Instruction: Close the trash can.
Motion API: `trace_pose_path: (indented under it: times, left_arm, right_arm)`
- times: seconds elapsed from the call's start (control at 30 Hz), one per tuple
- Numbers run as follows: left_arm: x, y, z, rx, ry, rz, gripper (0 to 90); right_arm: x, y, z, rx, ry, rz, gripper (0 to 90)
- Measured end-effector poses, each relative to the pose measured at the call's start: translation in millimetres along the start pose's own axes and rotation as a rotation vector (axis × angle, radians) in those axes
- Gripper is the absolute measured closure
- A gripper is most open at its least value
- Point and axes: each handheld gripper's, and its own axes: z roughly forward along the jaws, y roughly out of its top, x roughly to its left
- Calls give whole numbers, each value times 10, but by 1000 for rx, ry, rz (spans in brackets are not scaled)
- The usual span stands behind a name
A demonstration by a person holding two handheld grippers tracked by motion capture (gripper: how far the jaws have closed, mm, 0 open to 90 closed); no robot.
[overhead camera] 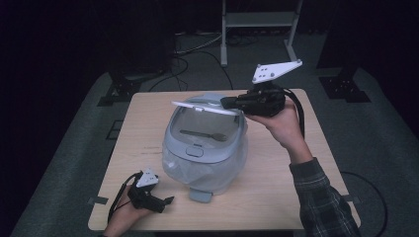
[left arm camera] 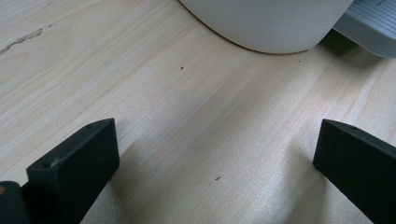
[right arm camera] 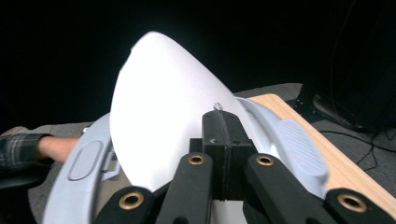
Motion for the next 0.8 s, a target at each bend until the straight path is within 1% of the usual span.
trace_pose_path:
  times: [0.3, 0.67, 0.8]
  left_arm:
    - [0, 0, 0, 0, -1, 0, 0]
    - [0, 1, -1, 1, -1, 0, 0]
    - [0, 0, 0, 0, 0, -1, 0]
  right_arm:
    - [210, 19, 147, 48, 48, -40, 900]
    - [369, 26, 296, 93, 90, -76, 900]
    - [422, 20, 337, 109, 103, -80, 900]
